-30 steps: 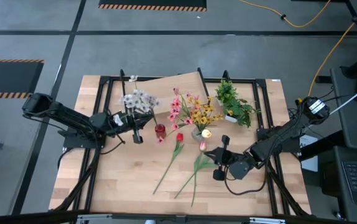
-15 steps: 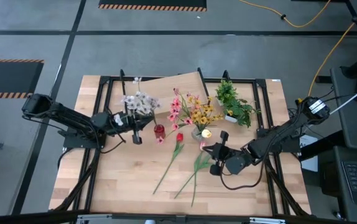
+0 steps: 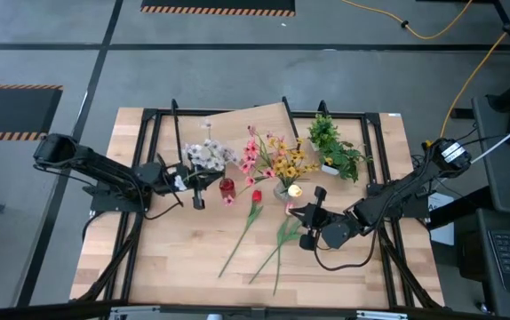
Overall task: Pick and place flowers into a vace then onto a shelf
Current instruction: Put the white flowers into the red flower vase
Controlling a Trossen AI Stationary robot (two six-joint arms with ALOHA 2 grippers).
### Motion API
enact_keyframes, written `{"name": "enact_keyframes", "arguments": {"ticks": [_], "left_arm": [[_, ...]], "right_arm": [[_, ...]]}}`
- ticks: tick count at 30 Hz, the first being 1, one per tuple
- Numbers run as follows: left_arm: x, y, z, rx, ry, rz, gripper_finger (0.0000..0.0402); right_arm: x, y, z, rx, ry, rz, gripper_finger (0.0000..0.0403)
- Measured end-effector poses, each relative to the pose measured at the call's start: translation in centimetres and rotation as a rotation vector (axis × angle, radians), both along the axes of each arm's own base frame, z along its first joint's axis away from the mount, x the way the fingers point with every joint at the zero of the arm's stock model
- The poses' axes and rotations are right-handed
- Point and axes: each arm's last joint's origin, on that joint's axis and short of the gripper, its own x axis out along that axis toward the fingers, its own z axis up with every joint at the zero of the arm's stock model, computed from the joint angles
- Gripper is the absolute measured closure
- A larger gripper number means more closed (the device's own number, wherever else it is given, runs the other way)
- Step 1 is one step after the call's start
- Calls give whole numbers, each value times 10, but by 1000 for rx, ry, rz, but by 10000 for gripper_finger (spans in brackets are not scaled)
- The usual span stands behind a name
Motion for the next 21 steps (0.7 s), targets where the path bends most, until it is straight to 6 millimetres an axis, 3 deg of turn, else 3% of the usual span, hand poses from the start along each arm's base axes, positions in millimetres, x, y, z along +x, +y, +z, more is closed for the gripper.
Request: {"name": "enact_keyframes", "arguments": {"ticks": [13,21], "left_arm": [[14,-1,-21,9,58,14,394],[16,-1,-22,15,49,34,386]], "right_arm": [[0,0,0,0,0,0,383],[0,0,0,0,1,1,383]]}}
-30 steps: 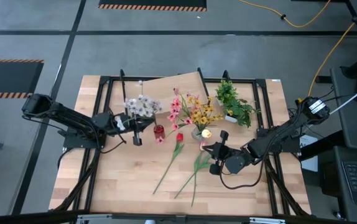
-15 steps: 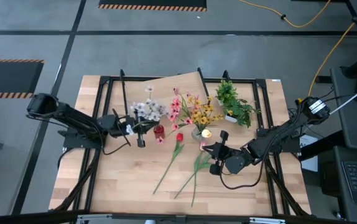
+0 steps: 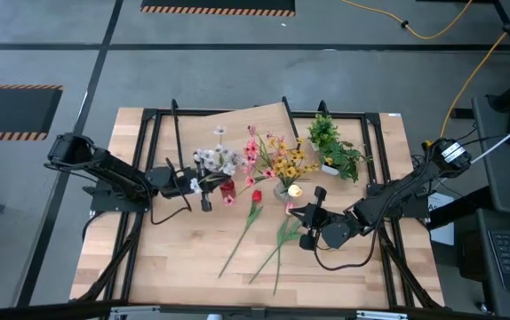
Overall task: Pick and place flowers into a vace then onto a shelf
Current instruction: Put the white flowers into the red flower vase
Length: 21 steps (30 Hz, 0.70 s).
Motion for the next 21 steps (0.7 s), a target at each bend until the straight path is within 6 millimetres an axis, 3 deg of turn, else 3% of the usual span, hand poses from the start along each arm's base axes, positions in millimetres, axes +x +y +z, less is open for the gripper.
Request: {"name": "enact_keyframes", "arguments": {"ticks": [12,21], "left_arm": [[1,1,-8,-35,74,35,353],[1,1,-15,-77,131,51,294]], "right_arm": [[0,0,0,0,0,0,383],[0,0,0,5,3,8,383]]}}
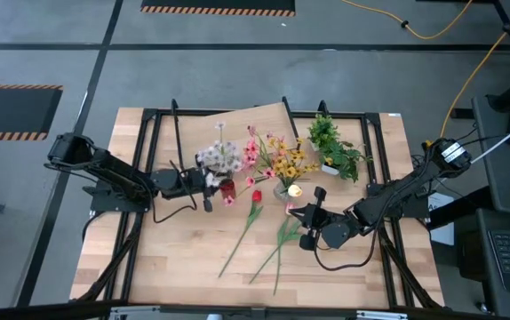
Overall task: Pick and place flowers into a vace then onto a shelf
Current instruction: Put the white flowers into the red flower vase
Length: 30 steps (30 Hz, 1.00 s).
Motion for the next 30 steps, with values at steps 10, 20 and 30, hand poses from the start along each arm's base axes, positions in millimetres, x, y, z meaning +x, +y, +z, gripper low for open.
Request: {"name": "enact_keyframes", "arguments": {"ticks": [10,20,30], "left_arm": [[0,0,0,-31,-4,-1,226],[-2,-5,-2,-10,27,37,208],[-11,-9,2,-35,83,45,207]], "right_arm": [[0,0,0,1,0,1,383],[0,0,0,1,1,1,383],[0,0,0,2,0,1,383]]}}
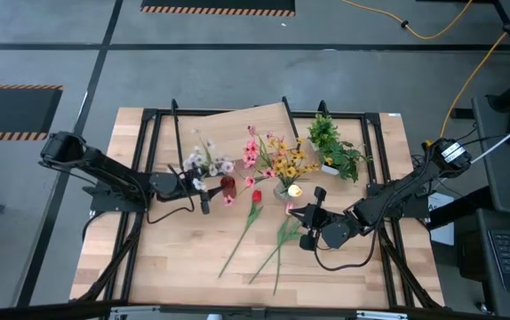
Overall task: Pick and place flowers into a vace then onto a shelf
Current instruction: Put the white flowers into the red flower vase, then put the red flower into the red flower vase
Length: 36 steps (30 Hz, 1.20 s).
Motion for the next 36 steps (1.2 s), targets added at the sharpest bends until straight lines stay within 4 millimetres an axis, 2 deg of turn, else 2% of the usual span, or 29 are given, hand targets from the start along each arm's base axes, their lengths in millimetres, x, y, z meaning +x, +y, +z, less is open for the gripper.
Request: {"name": "enact_keyframes", "arguments": {"ticks": [22,28,36], "left_arm": [[-31,-10,18,-3,31,36,208],[-37,-15,23,14,122,77,208],[-34,-28,44,-20,131,-53,208]], "right_arm": [[0,0,0,12,-4,-6,383],[0,0,0,12,-5,-6,383],[0,0,0,25,-10,-13,383]]}}
